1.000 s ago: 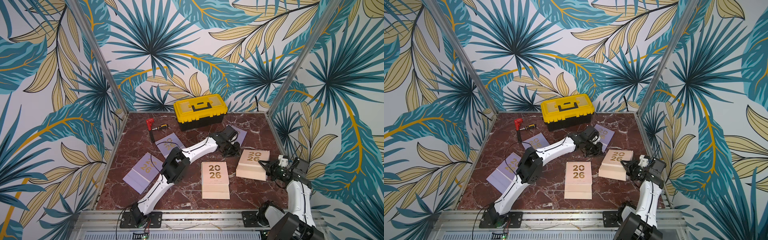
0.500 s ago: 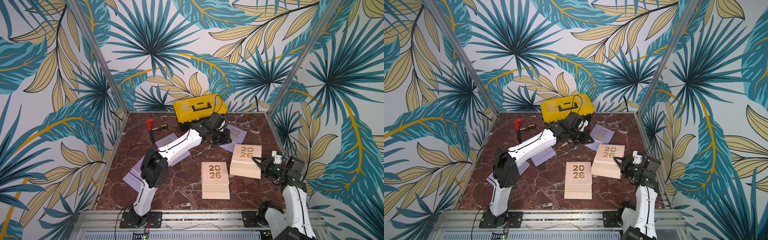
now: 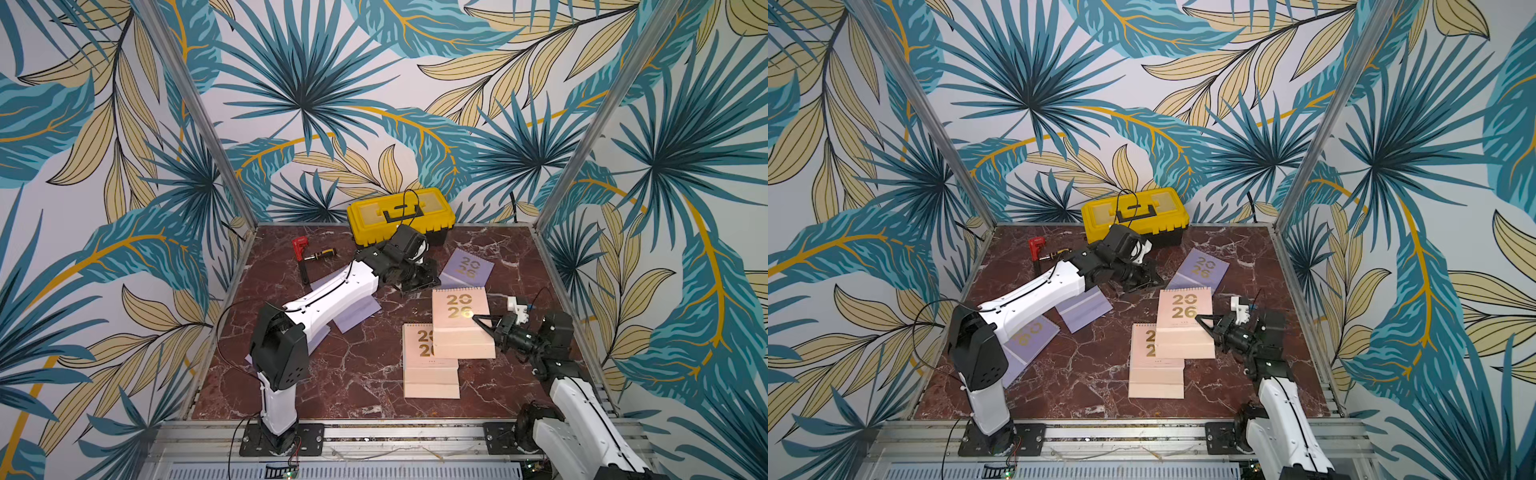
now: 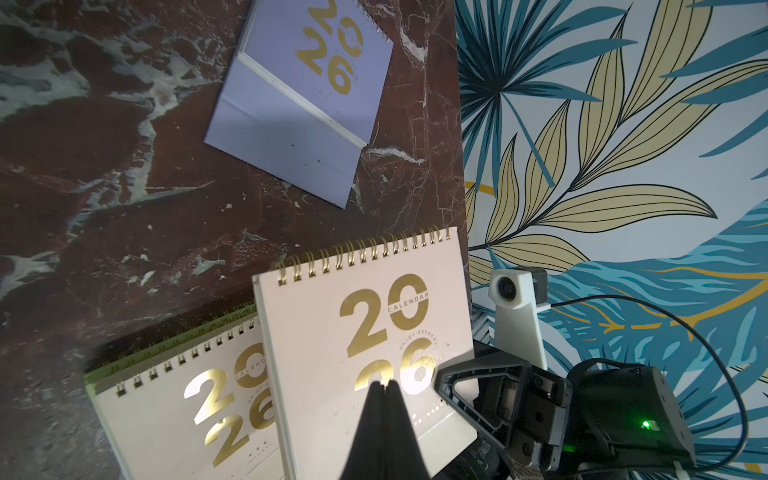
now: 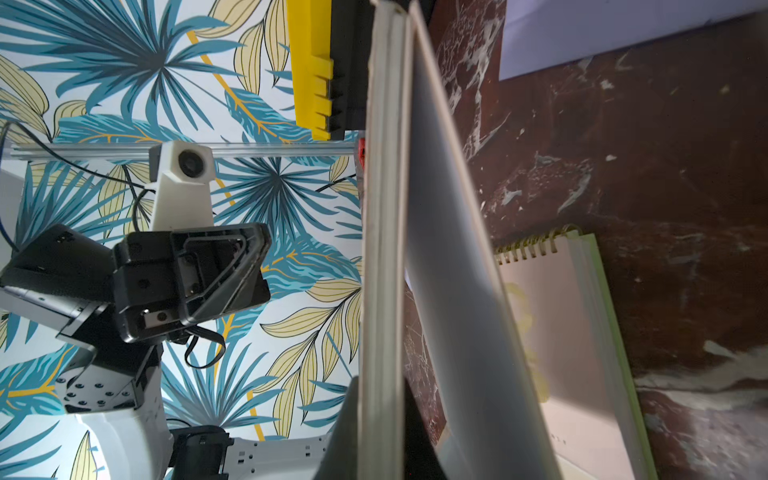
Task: Stack the calendars
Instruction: Place the calendar at the calendar.
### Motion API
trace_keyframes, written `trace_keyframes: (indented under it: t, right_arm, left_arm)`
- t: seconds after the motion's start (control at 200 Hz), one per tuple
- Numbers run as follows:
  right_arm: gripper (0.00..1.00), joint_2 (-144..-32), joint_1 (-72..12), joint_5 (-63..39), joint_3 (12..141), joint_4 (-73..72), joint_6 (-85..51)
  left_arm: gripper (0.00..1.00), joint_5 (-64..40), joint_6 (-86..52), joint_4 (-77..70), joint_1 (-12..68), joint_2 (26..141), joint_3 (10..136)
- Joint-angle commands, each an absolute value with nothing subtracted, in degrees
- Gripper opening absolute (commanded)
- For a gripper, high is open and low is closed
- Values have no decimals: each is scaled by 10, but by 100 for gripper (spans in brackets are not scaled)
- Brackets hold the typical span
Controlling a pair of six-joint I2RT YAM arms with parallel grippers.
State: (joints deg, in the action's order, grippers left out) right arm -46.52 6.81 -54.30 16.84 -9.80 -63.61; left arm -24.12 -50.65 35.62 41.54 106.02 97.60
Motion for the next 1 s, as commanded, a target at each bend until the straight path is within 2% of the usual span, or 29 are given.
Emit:
trace_keyframes:
  t: [0.0,0.361,0.606,0.991]
  right_arm:
    - [2,-470,25,-514,129,-224,-685]
    - [2,-476,-89,-402,25,-368,-744]
    - [2,-430,-124,-374,1,-335,-740]
    - [2,-432,-184,-327,-16,-336,-756]
  left_arm:
    - [0,-232,-493,356,410,1041,956]
    - [0,-226,-496,356,406,1015,911]
    - [0,-224,-499,356,406,1011,901]
    - [0,-229,-500,347,406,1016,896]
